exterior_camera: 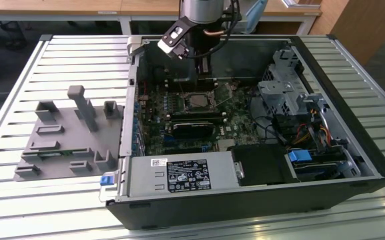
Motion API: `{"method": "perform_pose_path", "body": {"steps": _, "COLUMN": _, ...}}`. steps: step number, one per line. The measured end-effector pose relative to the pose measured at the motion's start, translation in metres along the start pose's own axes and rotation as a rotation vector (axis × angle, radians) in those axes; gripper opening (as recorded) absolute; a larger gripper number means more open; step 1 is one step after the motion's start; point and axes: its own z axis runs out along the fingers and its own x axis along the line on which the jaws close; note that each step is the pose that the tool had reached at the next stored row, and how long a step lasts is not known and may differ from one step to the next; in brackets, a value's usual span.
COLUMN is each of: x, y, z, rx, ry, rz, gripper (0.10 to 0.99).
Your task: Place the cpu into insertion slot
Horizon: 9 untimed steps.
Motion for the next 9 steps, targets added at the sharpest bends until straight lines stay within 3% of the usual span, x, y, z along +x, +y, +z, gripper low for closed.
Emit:
{"method": "perform_pose_path", "body": {"steps": 7, "x": -0.0086, "y": 0.0005, "z": 0.0002, "rx": 0.001, "ry": 0.0001, "rz": 0.000, "gripper": 0.114}}
{"method": "perform_pose_path", "body": {"steps": 9, "x": -0.0086, "y": 0.0057, "z": 0.0008, "rx": 0.008, "ry": 0.0000, "rz": 0.000, "gripper": 0.114}}
